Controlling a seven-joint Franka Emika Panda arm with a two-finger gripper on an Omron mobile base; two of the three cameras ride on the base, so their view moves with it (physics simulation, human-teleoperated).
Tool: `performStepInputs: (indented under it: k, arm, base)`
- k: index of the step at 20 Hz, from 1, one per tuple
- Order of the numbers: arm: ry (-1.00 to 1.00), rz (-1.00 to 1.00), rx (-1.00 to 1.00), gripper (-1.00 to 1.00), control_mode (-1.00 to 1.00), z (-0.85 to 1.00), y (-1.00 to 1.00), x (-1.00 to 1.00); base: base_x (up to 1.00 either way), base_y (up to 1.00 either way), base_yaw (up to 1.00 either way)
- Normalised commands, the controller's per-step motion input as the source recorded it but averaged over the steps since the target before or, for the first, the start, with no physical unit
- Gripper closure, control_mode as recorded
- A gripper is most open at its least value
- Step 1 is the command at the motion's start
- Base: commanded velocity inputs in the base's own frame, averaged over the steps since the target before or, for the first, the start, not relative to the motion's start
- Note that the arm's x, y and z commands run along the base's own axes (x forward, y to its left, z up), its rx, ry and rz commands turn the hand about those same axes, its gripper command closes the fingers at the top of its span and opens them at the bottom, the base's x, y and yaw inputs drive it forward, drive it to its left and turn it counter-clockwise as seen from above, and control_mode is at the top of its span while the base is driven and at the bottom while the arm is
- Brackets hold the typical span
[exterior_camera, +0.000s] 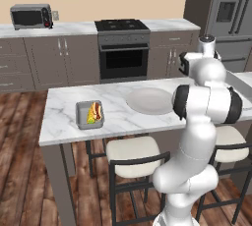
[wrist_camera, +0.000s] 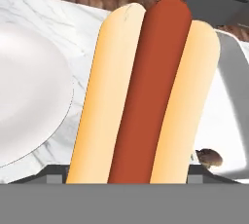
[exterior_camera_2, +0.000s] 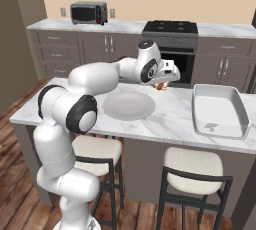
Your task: Place one cooked food and one vegetable from the large plate to each tupperware container.
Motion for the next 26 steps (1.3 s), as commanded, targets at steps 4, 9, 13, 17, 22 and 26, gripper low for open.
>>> performStepInputs:
  k: [4,9,13,17,22,26]
  arm:
    - [0.02,0.12,-0.01,1.00,-1.00,0.37,-0.96,-0.41]
    - [0.05,0.04,-0.05,1.00,-1.00,0.02,-0.75,-0.22]
    - [0.06,0.01,0.03,1.00,-1.00,-0.07,-0.43,0.09]
    - [0.00,0.03,0.11,1.00,-1.00,-0.21,-0.34,0.27]
    - [0.00,0.02,0.03,1.00,-1.00,-0.16,-0.23,0.19]
    - [0.01,0.00,-0.03,1.00,-1.00,-0.13,-0.21,0.17]
  base:
    - [0.00,0.00,0.00]
    - [0.00,0.00,0.00]
    - [0.00,0.00,0.00]
    - [0.00,0.00,0.00]
    - [0.00,0.00,0.00]
    - [0.00,0.00,0.00]
